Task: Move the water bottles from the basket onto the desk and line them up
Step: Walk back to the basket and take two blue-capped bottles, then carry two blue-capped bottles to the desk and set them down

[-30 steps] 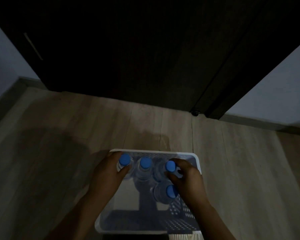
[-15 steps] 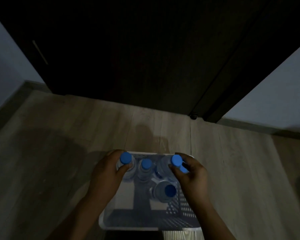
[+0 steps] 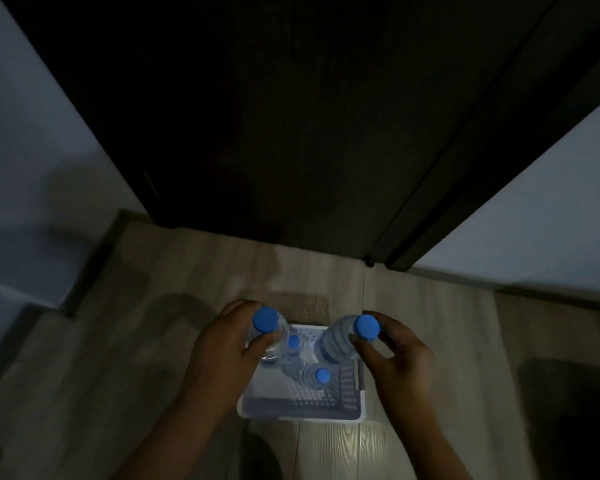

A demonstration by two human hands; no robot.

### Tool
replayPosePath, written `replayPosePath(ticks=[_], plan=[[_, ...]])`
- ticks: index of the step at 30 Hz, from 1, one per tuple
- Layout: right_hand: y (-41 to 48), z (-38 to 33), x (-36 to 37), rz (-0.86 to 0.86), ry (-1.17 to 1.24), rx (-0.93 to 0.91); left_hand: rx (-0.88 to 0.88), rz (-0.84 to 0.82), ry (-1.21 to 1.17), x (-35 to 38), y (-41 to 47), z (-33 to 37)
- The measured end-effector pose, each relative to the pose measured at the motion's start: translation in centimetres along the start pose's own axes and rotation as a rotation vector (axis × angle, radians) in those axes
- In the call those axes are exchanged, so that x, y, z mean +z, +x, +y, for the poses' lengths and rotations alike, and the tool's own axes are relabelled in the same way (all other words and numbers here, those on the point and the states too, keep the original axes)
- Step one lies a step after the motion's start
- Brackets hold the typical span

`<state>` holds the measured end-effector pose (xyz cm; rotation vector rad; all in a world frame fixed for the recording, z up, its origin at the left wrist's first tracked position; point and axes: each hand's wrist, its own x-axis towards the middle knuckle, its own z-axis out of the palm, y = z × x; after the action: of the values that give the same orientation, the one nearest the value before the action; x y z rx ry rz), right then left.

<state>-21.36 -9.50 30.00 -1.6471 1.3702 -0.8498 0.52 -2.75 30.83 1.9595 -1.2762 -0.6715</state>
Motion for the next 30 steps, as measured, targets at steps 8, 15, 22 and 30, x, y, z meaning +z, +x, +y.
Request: replayPosePath(ticks=[8, 15, 22, 30], plan=[[-3.1, -22.1, -10.7, 0.029, -0.042, -0.052, -0.037, -0.013, -0.065, -15.3, -3.9, 18.8], [-4.5, -33.9, -15.0, 0.086, 0.1, -0.097, 0.104, 0.088, -0.159, -23.3, -6.1, 28.1], [-5.7, -45.6, -19.2, 0.195, 0.245, -0.295, 0.282, 0.263, -0.334, -31.0, -7.4, 36.9], [-7.9, -54.8, -21.0, 0.322, 0.37, -0.489, 0.405, 0.332, -0.545, -36.8, -9.5, 42.9]])
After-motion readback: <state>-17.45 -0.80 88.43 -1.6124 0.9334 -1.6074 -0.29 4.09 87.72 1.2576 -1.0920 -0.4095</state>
